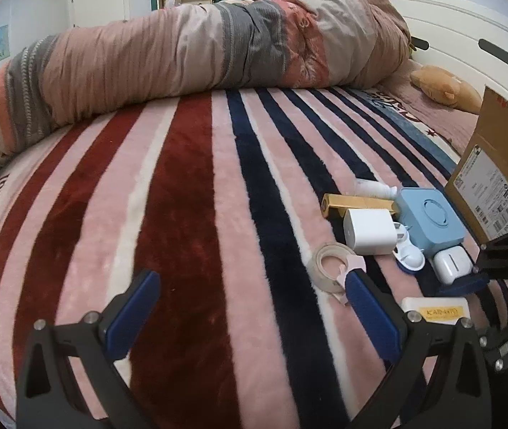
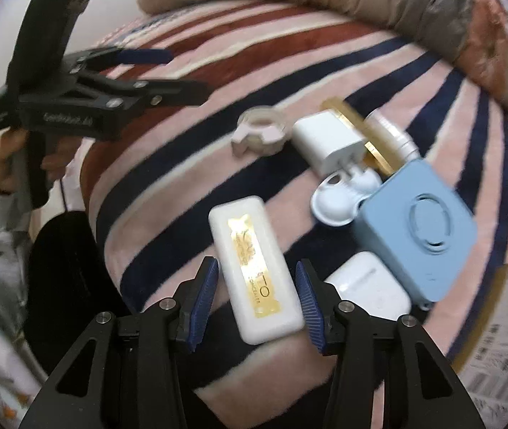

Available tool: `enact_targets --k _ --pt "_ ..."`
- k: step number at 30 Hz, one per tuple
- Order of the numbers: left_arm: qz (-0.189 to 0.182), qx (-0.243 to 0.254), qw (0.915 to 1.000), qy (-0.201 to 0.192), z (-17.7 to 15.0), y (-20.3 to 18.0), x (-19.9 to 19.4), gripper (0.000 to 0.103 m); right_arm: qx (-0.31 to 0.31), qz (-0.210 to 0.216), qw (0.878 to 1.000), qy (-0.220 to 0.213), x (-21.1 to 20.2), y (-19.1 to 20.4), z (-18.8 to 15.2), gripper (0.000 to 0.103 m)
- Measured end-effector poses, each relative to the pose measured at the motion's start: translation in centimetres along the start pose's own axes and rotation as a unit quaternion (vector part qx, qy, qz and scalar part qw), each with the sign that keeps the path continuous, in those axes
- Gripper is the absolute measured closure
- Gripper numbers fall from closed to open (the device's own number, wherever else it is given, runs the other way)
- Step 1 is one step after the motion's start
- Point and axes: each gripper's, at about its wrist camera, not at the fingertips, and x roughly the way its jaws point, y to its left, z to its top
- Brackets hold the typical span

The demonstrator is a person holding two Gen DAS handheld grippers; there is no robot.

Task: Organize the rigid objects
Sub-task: 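Grasp the white KATO-KATO tube with the right tool and lift it, then drop the tube into the box with the right tool while the left tool carries the tape roll in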

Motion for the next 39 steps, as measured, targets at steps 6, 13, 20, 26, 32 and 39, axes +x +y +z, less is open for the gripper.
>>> enact_targets --k 6,13,20,26,32,39 --pt "-0.022 0.014 0.9996 0.011 0.3 -1.0 1.3 0.001 0.019 -0.049 0.998 -0.042 -1.7 1.0 0.7 0.072" --pt "-0.063 0.035 0.9971 0.026 0.3 -2.7 2.5 0.002 0.046 -0.107 0.969 -0.217 -18.5 3.7 1.9 0.072" --pt "-0.048 0.081 0.9948 0.04 0.1 -5.5 5.1 0.043 0.195 -0.225 0.942 -0.154 -23.7 -5.1 -3.3 0.072" --pt "-0.042 0.088 0.9941 0.047 0.2 -6.1 4.3 0.063 0.258 -0.257 0.928 -0.078 -20.9 -9.0 -6.8 0.071" --pt "-0.041 0.081 0.9958 0.006 2.8 -5.2 -1.2 0.063 0.201 -0.245 0.93 -0.185 -24.3 -4.5 -6.2 0.048" --pt "-0.091 0.135 0.9838 -0.075 11.2 -9.1 -13.2 0.063 0.095 -0.038 0.971 -0.217 -20.9 4.4 -2.1 0.049"
